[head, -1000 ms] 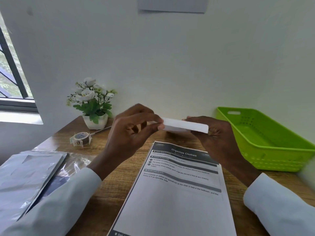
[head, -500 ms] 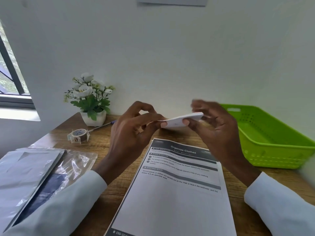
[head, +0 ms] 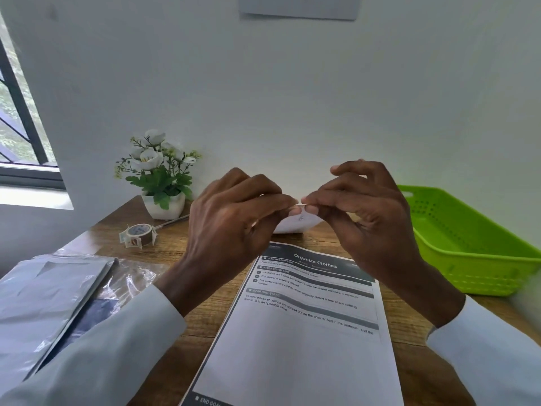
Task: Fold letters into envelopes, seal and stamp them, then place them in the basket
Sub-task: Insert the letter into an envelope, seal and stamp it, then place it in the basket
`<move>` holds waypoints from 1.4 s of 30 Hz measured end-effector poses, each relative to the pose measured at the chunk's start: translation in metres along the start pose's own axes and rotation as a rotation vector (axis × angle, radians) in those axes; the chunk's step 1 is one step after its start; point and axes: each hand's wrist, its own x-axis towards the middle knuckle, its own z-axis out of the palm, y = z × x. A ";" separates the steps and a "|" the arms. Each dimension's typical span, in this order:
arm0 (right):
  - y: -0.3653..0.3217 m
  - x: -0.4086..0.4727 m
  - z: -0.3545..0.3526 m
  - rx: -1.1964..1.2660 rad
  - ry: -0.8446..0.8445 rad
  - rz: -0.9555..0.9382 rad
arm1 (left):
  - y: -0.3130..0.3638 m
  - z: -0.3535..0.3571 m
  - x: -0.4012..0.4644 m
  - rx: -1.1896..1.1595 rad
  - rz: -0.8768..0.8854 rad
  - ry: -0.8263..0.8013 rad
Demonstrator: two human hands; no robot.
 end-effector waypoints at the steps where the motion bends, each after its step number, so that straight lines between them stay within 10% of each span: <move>1: 0.001 0.000 0.000 0.020 0.000 0.031 | -0.002 0.000 0.000 -0.026 -0.019 0.007; 21: 0.017 0.000 0.005 0.320 0.114 0.570 | -0.011 -0.008 0.018 -0.300 -0.351 0.111; 27: 0.025 0.012 0.005 0.216 -0.007 0.557 | -0.022 -0.014 0.026 -0.767 -0.681 0.310; 33: 0.029 0.028 -0.005 0.471 -0.170 0.643 | -0.038 -0.016 -0.019 -1.087 -1.042 0.053; 37: 0.034 0.031 0.000 0.489 -0.372 0.649 | -0.041 -0.020 -0.039 -0.947 -1.153 -0.245; 42: 0.036 0.032 0.008 0.462 -0.652 0.644 | -0.043 -0.025 -0.032 -0.859 -1.190 -0.247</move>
